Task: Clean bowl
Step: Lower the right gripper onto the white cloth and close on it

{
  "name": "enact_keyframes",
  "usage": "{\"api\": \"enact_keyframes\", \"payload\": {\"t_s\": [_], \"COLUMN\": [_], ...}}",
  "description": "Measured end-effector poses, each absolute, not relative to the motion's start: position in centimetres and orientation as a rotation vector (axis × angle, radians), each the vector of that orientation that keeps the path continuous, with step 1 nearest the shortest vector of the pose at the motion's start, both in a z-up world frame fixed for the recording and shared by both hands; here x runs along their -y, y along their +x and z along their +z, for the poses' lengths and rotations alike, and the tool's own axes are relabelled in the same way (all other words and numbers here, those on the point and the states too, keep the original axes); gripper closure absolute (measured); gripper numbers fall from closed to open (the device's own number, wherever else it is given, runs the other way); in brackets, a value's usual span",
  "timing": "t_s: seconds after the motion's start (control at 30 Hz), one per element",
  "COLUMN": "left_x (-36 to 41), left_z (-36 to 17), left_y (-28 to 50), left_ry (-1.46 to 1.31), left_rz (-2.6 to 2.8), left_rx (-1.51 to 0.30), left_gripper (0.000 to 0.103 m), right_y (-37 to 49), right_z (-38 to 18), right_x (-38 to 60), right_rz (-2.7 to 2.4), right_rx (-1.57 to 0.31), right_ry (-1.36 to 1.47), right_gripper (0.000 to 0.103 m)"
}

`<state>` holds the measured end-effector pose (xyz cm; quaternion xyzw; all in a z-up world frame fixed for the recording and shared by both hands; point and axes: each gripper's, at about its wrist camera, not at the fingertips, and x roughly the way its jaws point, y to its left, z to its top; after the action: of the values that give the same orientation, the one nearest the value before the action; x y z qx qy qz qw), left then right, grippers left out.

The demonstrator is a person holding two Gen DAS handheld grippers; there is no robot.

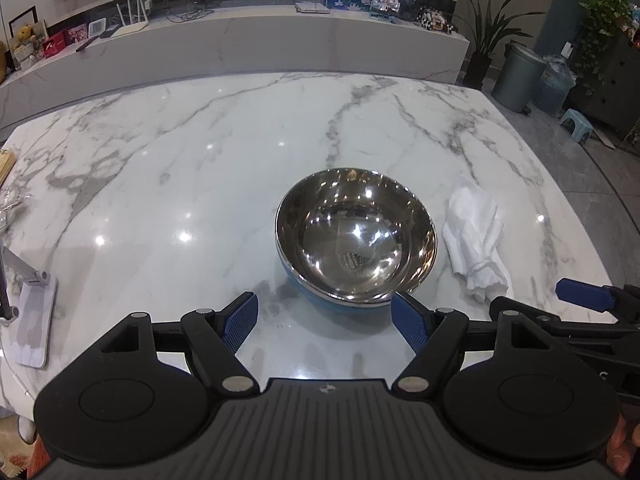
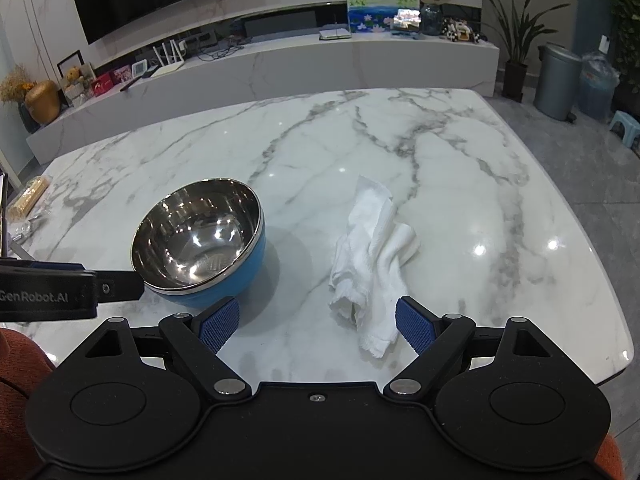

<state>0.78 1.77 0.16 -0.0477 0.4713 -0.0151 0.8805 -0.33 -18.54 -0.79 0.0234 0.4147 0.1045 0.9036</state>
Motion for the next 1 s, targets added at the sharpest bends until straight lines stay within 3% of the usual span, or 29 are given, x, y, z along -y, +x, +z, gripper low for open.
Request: {"api": "enact_keyframes", "payload": {"t_s": [0.3,0.43,0.53,0.6,0.7,1.0], "left_x": [-2.7,-3.2,-3.5,-3.7,-3.8,-4.4], "left_z": [0.2,0.2,0.1,0.0,-0.2,-1.0], "left_y": [1.8,2.3,2.8,3.1,3.6,5.2], "left_ry": [-0.135,-0.148,-0.159,-0.164,-0.167,-0.191], "left_rz": [-0.05,-0.061,-0.077,-0.087,-0.105,-0.12], "left_rx": [-0.978,-0.971,-0.967,-0.967,-0.965,-0.964], "left_gripper": [0.036,0.042,0.05,0.055,0.066,0.068], "right_y": [0.8,1.6,2.1,2.6,3.1,4.9], "right_z": [-0.7,-0.9,-1.1,-1.4,-1.7,-2.8], "right_x": [18.5,18.7,18.6,18.5,18.6,19.0], "right_rz": [0.214,0.204,0.197,0.193,0.197,0.205], "right_rx": [-0.846,-0.851,-0.859,-0.87,-0.886,-0.923], "right_ry": [0.04,0.04,0.018,-0.008,-0.012,-0.02], "right_gripper": [0.02,0.022,0.031,0.045,0.056,0.06]}}
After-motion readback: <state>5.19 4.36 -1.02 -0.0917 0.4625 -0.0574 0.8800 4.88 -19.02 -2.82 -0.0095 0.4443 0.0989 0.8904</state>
